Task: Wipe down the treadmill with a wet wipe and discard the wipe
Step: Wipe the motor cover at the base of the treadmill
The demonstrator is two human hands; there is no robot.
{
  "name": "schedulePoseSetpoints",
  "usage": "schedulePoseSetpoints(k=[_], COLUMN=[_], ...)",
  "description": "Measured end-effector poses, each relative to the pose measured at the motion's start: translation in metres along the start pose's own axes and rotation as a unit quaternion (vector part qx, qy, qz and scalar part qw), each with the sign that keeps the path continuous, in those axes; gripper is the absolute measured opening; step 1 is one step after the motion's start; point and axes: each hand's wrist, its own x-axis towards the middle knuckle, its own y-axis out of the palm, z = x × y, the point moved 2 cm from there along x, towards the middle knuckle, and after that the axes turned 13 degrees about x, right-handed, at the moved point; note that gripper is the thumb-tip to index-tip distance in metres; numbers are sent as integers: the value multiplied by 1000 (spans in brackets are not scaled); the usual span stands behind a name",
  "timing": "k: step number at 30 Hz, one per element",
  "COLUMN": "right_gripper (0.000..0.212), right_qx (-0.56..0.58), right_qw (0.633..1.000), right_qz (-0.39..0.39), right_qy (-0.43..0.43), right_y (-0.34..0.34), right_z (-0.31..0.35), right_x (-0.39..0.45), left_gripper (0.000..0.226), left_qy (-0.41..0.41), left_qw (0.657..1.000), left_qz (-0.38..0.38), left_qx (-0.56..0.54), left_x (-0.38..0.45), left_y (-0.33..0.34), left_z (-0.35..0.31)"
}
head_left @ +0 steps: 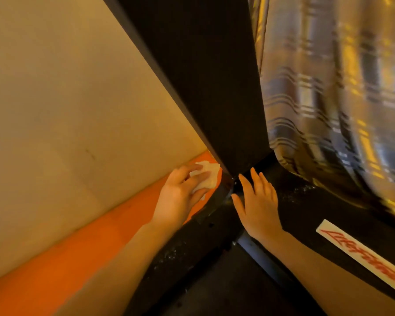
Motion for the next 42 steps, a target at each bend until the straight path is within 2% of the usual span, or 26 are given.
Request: schedulePoseSetpoints(k=[4, 8, 17, 21, 24, 27, 31, 33, 35, 38, 42], right_gripper=[56, 59, 58, 59, 62, 63, 62, 62, 62, 62, 61], right_qx=[-7, -26, -59, -79, -115, -150, -173, -160, -133, -101, -61], right_qw=[999, 996, 992, 988, 979, 971, 962, 962, 962, 962, 960], right_qz=[33, 74, 12, -43, -7, 28, 83, 75, 68, 78, 85], right_qy=[23, 43, 108, 129, 168, 184, 194, 207, 229, 243, 259], right_y=[16, 23, 19, 4, -14, -35, -55, -61, -63, -66, -75], right_z=[-15, -8, -1, -18, -35, -49, -71, -85, -100, -124, -160], right_x=[-2, -5, -28, -33, -40, -50, -53, -47, -43, -38, -26], left_gripper=[37, 37, 33, 35, 36, 43, 49, 39, 33, 32, 33], left_qy=[46, 49, 108, 100, 109, 115, 124, 98, 80, 55, 64], left_qw=[999, 998, 992, 988, 986, 977, 968, 968, 973, 975, 972], left_qz=[11, 16, 65, 92, 110, 170, 212, 210, 200, 198, 218], left_qx=[17, 23, -18, -77, -65, -61, -50, -94, -84, -89, -52], left_x=[-9, -8, 15, 24, 26, 24, 25, 34, 42, 50, 66], left_y=[22, 30, 52, 72, 87, 104, 122, 127, 136, 153, 169], left_z=[4, 11, -2, -14, -28, -38, -55, -66, -76, -95, -123])
